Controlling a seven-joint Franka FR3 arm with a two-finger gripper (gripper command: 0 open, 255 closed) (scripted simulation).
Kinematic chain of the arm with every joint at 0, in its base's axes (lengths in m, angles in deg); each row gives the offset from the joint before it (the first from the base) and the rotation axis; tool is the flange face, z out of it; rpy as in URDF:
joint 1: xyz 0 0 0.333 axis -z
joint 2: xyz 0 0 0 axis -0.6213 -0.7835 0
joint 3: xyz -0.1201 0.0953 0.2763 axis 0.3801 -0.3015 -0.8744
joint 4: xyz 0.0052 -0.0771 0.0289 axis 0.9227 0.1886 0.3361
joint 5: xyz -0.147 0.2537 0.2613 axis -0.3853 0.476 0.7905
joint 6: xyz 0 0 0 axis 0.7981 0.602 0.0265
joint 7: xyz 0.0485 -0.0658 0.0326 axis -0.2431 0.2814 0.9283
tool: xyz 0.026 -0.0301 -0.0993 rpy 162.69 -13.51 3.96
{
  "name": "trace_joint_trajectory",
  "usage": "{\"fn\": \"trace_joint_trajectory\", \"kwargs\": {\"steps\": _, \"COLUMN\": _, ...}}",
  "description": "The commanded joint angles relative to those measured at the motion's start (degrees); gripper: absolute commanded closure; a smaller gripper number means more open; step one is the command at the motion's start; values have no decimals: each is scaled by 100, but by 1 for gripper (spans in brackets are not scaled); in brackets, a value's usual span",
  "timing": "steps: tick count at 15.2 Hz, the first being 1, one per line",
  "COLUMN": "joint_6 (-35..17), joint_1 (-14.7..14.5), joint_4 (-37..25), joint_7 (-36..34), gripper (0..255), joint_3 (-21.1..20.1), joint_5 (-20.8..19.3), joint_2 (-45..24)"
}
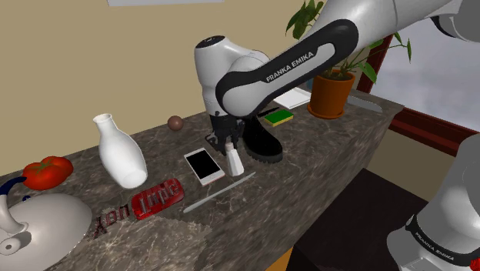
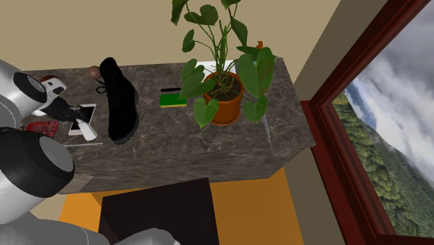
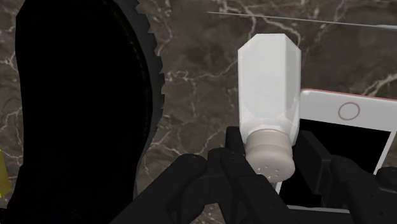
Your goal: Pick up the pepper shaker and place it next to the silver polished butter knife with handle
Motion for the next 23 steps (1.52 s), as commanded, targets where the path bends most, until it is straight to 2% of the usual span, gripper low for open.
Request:
{"fn": "trace_joint_trajectory", "kwargs": {"steps": 1, "joint_6": -43, "joint_1": -4, "joint_4": 32, "joint_7": -17, "gripper": 255, "joint_3": 0, "joint_5": -8, "joint_2": -9}}
{"fn": "trace_joint_trajectory", "kwargs": {"steps": 7, "joint_6": -43, "joint_1": -5, "joint_4": 32, "joint_7": -17, "gripper": 255, "joint_3": 0, "joint_5": -8, "joint_2": -9}}
{"fn": "trace_joint_trajectory", "kwargs": {"steps": 8, "joint_6": -43, "joint_1": -4, "joint_4": 32, "joint_7": -17, "gripper": 0, "joint_3": 0, "joint_5": -8, "joint_2": -9}}
{"fn": "trace_joint_trajectory", "kwargs": {"steps": 13, "joint_6": -43, "joint_1": -4, "joint_4": 32, "joint_7": -17, "gripper": 0, "joint_3": 0, "joint_5": -8, "joint_2": -9}}
{"fn": "trace_joint_trajectory", "kwargs": {"steps": 17, "joint_6": 604, "joint_1": -30, "joint_4": -367, "joint_7": 66, "gripper": 0, "joint_3": -58, "joint_5": 120, "joint_2": 249}}
{"fn": "trace_joint_trajectory", "kwargs": {"steps": 23, "joint_6": 604, "joint_1": -30, "joint_4": -367, "joint_7": 66, "gripper": 0, "joint_3": -58, "joint_5": 120, "joint_2": 249}}
